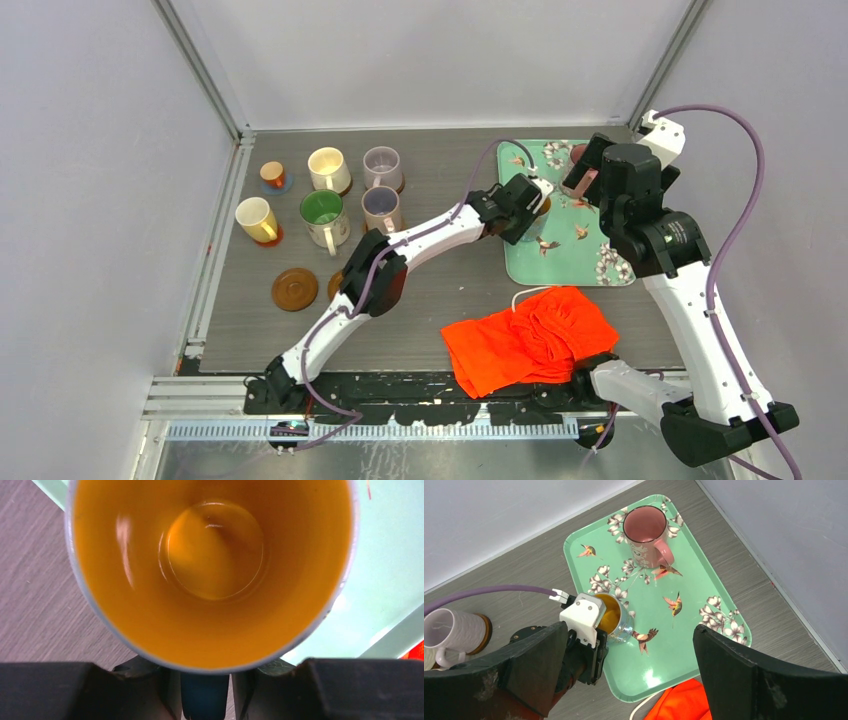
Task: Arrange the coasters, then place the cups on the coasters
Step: Pick up the cup from the tray.
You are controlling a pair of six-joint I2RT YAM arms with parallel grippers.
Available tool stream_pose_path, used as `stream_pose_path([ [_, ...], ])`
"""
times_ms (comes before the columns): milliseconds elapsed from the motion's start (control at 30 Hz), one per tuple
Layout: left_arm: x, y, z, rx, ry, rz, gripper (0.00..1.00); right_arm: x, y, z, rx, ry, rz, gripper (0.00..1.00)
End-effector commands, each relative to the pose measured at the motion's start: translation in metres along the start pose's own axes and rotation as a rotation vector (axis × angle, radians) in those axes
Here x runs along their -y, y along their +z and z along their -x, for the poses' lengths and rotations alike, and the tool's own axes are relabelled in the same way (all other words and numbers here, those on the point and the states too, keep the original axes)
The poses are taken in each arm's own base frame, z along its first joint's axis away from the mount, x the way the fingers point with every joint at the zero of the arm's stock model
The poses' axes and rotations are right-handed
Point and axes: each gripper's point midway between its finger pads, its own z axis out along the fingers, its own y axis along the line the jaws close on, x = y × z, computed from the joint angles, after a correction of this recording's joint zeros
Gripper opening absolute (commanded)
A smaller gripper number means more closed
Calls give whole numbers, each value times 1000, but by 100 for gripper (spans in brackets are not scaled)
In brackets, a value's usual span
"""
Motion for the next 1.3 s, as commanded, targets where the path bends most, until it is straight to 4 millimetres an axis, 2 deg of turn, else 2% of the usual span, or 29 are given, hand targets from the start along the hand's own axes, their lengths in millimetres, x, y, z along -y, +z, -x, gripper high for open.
stream_pose_path([
  [0,2,-5,14,31,-35,9,35,2,-5,12,44,19,9,100],
  [233,1,-11,24,58,-23,11,22,1,-5,13,47,22,13,100],
  [433,3,-24,38,93,7,5,1,0,-6,14,50,25,18,100],
  [733,4,-54,71,217,4,-3,0,-2,-6,12,42,23,31,100],
  [967,6,-74,89,297,-7,-24,0,-2,-6,12,43,25,34,100],
  [1267,7,-91,98,361,-32,-37,0,-3,-6,9,36,27,38,100],
])
